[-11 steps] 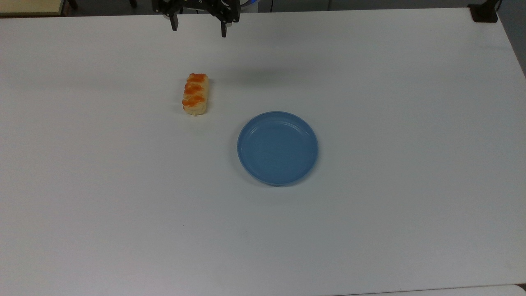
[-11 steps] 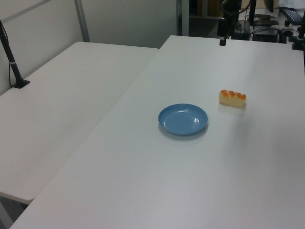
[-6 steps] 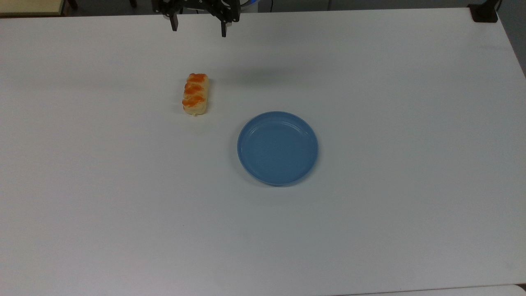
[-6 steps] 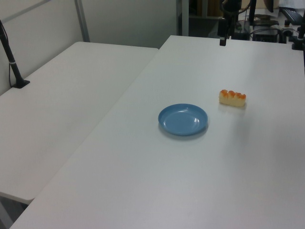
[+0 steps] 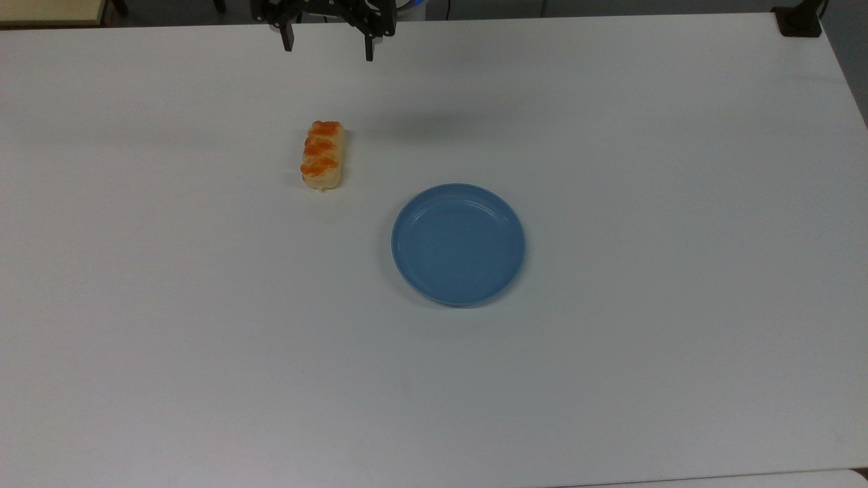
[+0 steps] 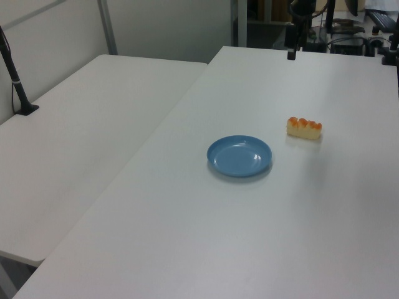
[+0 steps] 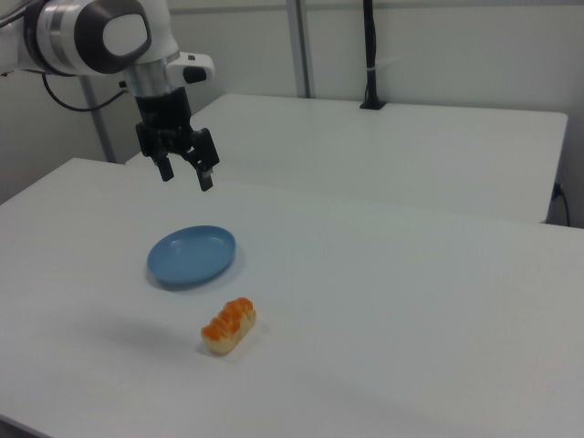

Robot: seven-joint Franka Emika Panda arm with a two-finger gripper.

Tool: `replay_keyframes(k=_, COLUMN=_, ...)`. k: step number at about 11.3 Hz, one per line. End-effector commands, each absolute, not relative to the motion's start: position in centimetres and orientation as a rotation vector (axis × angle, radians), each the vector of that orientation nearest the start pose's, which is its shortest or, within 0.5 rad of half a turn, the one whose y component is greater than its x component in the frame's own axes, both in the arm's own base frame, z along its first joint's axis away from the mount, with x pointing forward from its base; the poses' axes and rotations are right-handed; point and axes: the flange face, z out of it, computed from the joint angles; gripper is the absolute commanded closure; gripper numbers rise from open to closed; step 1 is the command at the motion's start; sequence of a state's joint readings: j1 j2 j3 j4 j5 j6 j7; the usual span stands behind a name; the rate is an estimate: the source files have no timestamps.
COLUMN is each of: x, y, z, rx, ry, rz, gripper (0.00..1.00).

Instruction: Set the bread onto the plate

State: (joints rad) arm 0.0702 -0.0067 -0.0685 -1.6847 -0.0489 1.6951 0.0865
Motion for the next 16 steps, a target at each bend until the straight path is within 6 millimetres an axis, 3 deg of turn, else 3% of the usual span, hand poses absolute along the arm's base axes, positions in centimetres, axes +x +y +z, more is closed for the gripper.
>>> replay_keyframes(k=1, x=56.2, y=-0.5, z=58.6, rx=-3.185, ry=0.095, rz=-0.010, gripper=0.00)
replay_keyframes(k=3, x=56.2, y=-0.8, z=58.3, rx=-3.185, ry=0.100, rz=0.000, gripper=0.00)
replay_keyframes(k=6, x=57.7, y=-2.7, z=54.3, rx=-3.195, ry=0.102, rz=0.071, gripper=0.00)
replay_keyframes(k=11, x=57.2, y=-2.9, z=41.7, rx=-3.294, ry=-0.018, rz=0.221, gripper=0.00)
replay_keyframes(k=16, x=55.7, y=-4.1, z=33.4, rx=-3.352, ry=-0.109, rz=0.315, gripper=0.00)
